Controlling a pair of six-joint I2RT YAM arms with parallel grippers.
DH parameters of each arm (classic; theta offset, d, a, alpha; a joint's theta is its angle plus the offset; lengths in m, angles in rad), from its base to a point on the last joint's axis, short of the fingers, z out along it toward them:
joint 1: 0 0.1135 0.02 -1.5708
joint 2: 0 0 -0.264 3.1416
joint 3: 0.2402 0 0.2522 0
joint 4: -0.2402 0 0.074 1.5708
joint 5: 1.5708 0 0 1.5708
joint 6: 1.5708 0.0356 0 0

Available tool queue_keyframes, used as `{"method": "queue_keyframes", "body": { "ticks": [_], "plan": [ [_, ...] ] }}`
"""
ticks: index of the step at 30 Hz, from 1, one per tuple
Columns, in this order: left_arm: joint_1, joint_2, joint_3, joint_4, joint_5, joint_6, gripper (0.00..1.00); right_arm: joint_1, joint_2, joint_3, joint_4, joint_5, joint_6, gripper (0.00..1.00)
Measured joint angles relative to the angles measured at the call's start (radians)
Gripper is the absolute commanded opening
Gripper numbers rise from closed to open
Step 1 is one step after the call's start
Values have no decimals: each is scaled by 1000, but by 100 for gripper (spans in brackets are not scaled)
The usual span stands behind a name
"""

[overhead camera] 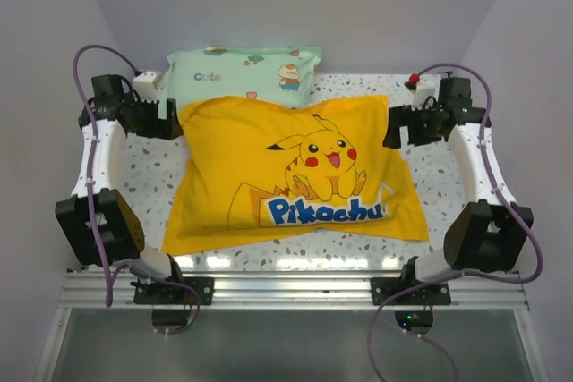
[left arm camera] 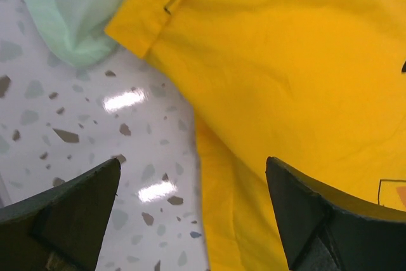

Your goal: Put the pillow into the pillowcase

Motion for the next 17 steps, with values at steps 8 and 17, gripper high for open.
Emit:
{"method": "queue_keyframes", "body": {
  "ticks": [8, 17],
  "plan": [
    [-1, -156, -362, 101, -56, 51, 100, 0, -143, -314, 28, -50, 26, 99],
    [-1, -188, -370, 175, -33, 79, 100, 0, -202, -369, 108, -64, 60, 98]
  ]
}}
